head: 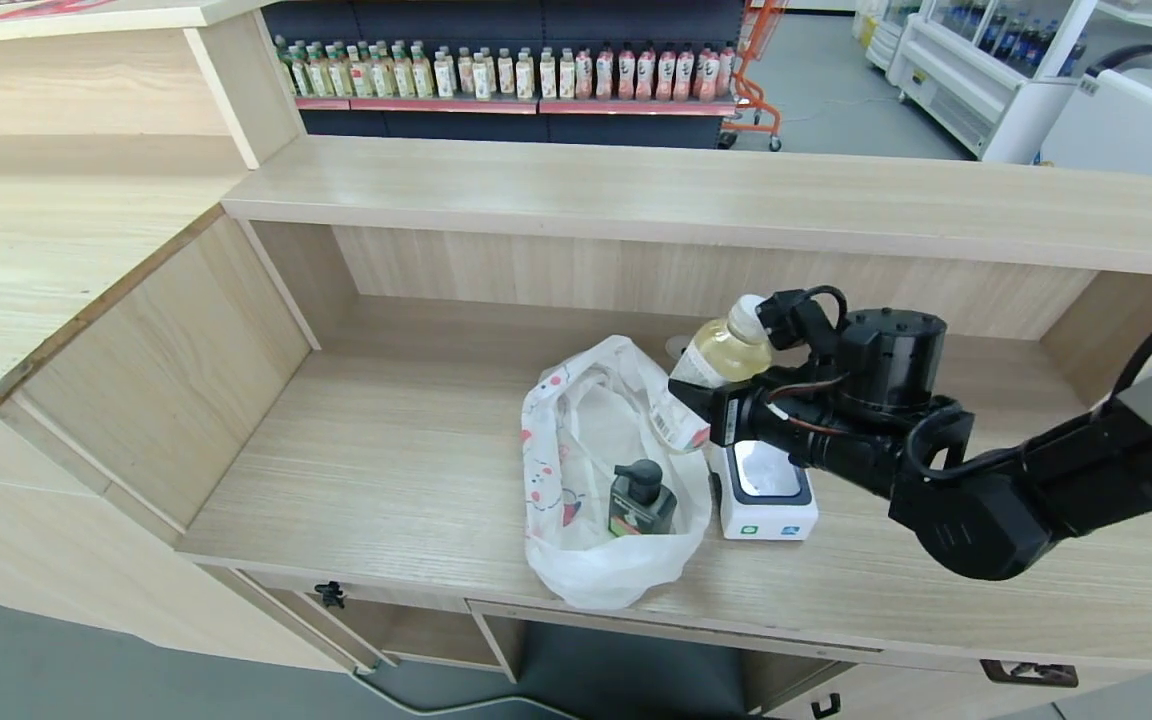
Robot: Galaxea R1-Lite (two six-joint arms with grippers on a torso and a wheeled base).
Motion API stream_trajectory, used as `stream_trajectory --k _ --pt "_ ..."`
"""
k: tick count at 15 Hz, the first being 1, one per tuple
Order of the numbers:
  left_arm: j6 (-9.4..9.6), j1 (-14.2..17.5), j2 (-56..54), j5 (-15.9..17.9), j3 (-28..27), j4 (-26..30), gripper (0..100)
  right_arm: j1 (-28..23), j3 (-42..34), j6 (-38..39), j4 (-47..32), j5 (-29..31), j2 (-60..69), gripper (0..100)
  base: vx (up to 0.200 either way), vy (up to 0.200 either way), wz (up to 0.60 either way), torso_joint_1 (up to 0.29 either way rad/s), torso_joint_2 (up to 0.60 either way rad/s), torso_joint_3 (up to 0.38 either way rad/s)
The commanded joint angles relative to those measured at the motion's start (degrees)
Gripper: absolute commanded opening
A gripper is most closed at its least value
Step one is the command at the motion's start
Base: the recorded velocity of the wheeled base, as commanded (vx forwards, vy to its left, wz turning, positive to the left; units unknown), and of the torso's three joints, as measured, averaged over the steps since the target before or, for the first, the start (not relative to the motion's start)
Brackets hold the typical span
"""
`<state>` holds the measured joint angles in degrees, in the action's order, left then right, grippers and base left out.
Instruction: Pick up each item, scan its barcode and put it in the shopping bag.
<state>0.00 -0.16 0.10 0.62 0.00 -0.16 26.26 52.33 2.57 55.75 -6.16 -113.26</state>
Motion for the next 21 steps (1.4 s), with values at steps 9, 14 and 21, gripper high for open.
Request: stream_trajectory --k 9,14,21 --pt "-0.09 0.0 0.0 0.0 0.0 0.0 100 -0.3 -3.7 -2.0 6.0 -5.9 -6.1 0 0.0 0.0 0.0 0.0 0.0 0.0" --pt "-0.09 0.0 0.0 0.0 0.0 0.0 100 -1.7 -5.3 -5.5 17.0 -7.7 -13.7 0 0.0 0.0 0.0 0.0 0.0 0.0" --pt "-0.09 0.0 0.0 0.0 0.0 0.0 100 -1.7 -5.3 -5.8 17.2 -11.8 -16.9 0 0.0 0.0 0.0 0.0 0.0 0.0"
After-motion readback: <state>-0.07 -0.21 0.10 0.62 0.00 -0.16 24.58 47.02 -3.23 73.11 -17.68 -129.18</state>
